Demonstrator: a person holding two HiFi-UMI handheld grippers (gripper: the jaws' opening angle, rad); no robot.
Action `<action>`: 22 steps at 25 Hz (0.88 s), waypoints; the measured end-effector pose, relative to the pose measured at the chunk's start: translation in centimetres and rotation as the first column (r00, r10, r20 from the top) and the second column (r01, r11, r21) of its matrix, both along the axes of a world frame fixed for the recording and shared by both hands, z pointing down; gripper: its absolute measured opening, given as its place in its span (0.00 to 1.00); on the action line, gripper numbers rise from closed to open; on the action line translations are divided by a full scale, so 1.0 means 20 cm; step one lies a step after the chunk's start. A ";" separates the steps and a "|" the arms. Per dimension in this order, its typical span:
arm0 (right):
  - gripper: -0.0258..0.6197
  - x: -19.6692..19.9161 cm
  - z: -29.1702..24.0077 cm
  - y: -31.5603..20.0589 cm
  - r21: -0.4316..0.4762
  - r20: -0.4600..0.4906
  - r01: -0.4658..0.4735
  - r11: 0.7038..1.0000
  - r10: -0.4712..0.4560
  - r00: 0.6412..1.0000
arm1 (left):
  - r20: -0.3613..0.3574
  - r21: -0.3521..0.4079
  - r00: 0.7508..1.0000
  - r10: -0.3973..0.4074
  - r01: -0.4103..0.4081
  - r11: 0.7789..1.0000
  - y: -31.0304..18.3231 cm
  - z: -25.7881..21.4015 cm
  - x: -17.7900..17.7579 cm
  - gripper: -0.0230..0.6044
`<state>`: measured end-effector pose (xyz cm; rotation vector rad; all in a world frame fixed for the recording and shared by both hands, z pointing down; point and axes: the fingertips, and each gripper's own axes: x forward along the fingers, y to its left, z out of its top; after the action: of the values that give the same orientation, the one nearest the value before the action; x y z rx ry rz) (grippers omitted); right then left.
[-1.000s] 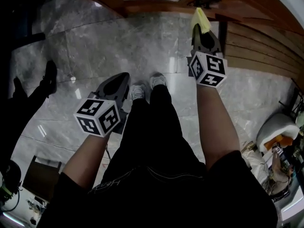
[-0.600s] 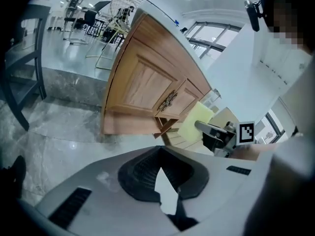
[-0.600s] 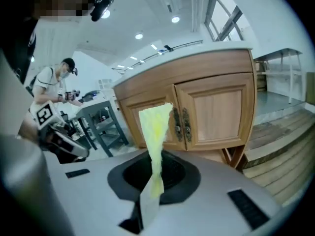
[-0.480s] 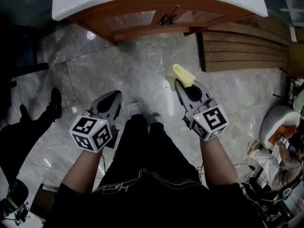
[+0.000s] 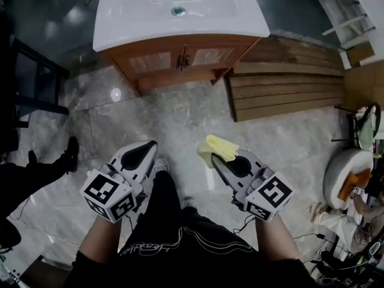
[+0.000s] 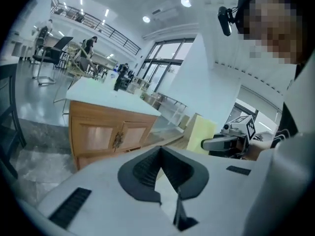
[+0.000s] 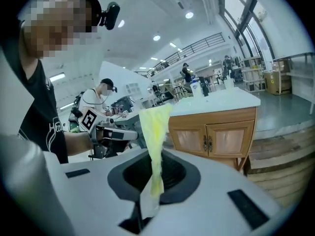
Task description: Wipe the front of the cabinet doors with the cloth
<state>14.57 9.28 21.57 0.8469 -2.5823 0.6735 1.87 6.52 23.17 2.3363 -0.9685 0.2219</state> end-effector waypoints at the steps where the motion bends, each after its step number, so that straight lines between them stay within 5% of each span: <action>1: 0.10 0.03 -0.08 0.07 0.011 -0.002 0.012 1.000 -0.012 1.000 | -0.014 0.023 1.000 0.004 -0.003 1.000 0.07 -0.09 0.05 0.05; 13: 0.10 0.35 -0.79 0.83 0.178 0.026 0.044 0.983 -0.049 0.998 | -0.029 0.270 0.999 0.040 -0.031 0.962 0.91 -1.00 0.43 0.05; 22: 0.10 0.41 -1.05 1.16 0.210 0.108 0.066 0.976 -0.090 0.990 | 0.018 0.320 0.996 0.092 -0.093 0.943 1.26 -1.21 0.60 0.05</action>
<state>22.70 32.39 0.52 0.7820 -2.8114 0.4508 13.77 31.75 -0.99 2.6830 -0.9557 0.1105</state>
